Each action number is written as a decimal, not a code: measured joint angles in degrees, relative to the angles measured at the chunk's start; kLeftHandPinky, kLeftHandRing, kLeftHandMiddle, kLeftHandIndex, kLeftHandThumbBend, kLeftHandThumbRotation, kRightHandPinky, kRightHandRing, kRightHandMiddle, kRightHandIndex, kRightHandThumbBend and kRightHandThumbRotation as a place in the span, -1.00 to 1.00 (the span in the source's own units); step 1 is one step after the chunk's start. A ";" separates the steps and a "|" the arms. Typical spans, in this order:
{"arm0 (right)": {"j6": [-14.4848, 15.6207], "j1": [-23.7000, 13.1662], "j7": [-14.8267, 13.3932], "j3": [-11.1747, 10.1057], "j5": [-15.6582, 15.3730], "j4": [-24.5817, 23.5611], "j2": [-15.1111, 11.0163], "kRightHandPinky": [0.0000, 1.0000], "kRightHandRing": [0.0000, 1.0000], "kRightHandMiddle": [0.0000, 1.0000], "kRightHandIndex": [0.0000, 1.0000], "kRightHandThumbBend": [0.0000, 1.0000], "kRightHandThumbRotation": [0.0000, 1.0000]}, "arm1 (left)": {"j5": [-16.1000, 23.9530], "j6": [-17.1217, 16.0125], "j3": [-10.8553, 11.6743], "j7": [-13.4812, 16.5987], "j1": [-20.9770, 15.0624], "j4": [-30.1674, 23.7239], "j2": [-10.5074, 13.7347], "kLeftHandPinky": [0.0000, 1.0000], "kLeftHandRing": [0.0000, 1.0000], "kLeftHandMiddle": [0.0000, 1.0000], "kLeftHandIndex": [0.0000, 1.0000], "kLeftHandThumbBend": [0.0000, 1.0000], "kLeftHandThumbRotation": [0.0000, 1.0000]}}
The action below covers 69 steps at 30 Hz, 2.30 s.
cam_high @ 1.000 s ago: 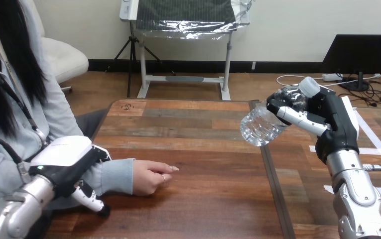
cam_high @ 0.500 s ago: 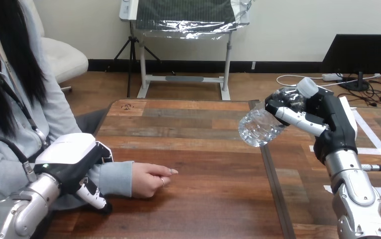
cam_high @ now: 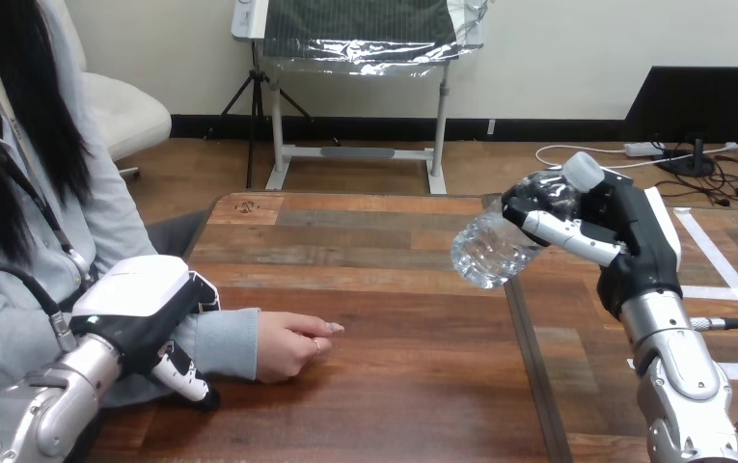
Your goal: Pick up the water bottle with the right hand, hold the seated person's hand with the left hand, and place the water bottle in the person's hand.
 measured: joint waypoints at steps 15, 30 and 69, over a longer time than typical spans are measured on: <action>-1.79 0.00 0.59 1.03 -0.82 0.82 0.57 -0.31 -0.17 -0.02 -0.09 0.39 -1.00 | 0.34 0.97 -0.80 0.47 -0.52 0.01 -0.37 -0.60 -0.49 -0.35 -0.32 0.78 -1.00; -3.42 0.00 2.20 1.89 -0.93 2.82 1.84 -0.32 -0.19 -0.04 -0.09 0.39 -1.00 | 0.27 1.30 -1.06 0.30 -0.51 -0.33 -0.36 -0.66 -0.53 -0.40 -0.36 0.70 -1.00; -6.80 -0.15 3.79 4.38 -3.55 11.14 3.61 -0.30 -0.17 -0.03 -0.07 0.51 -1.00 | -3.11 2.26 -1.10 -4.87 0.15 -5.56 -0.30 -0.65 -0.53 -0.41 -0.44 0.66 -1.00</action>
